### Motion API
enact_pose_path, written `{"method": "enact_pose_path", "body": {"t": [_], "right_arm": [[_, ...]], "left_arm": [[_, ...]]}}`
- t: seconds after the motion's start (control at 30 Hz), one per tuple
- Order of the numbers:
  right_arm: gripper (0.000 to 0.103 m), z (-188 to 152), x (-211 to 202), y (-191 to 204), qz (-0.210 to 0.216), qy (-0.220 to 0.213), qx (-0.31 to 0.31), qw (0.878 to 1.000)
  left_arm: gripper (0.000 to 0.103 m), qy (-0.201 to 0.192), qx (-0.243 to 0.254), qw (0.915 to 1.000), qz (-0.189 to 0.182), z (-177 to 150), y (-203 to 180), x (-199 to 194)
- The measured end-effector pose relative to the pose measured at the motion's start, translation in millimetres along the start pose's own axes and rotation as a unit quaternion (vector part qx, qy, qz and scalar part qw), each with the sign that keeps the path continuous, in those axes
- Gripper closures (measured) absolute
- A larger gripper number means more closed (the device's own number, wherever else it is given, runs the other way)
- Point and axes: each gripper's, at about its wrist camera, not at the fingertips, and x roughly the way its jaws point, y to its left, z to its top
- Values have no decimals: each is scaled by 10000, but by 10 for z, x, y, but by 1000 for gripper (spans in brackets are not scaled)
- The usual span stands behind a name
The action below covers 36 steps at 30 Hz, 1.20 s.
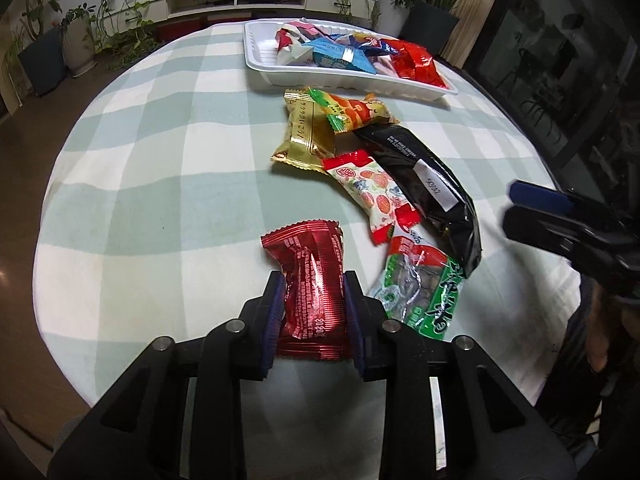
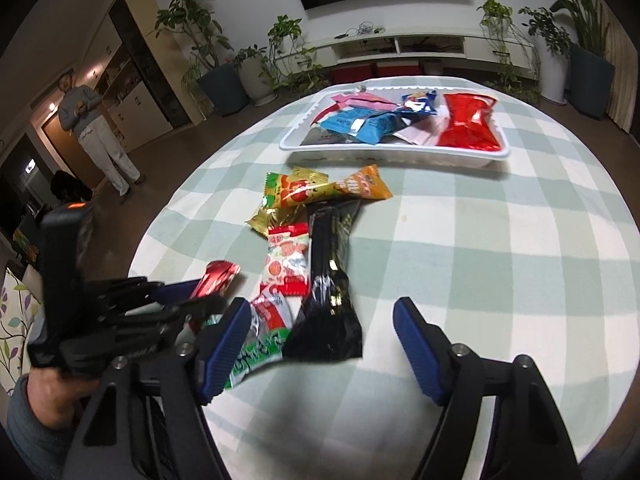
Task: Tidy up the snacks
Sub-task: 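Grasp the red wrapped candy with the left gripper while the right gripper grasps the black packet, then carry the red candy and black packet into the tray and release both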
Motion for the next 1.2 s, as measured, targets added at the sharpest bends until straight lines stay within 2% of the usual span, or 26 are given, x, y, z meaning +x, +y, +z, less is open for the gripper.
{"method": "enact_pose_path", "body": {"t": [0.47, 0.53, 0.6, 0.77, 0.9, 1.2], "right_arm": [[53, 200, 619, 9, -511, 818, -373, 9946], [56, 187, 651, 53, -645, 811, -569, 9930], [65, 177, 657, 68, -692, 811, -667, 9921], [72, 144, 605, 24, -660, 839, -710, 9918], [76, 100, 516, -28, -636, 786, -608, 9930], [76, -40, 157, -247, -437, 513, -80, 9977]], "left_arm": [[76, -59, -106, 9998, -170, -57, -1, -42], [76, -57, -111, 9998, -173, -56, -2, -34], [76, -56, -121, 9997, -180, -56, -1, -28], [76, -70, -127, 9997, -188, -49, -3, -22], [76, -85, -155, 9995, -252, -48, -9, -35], [76, -200, -205, 9986, -438, -11, -53, -118]]}}
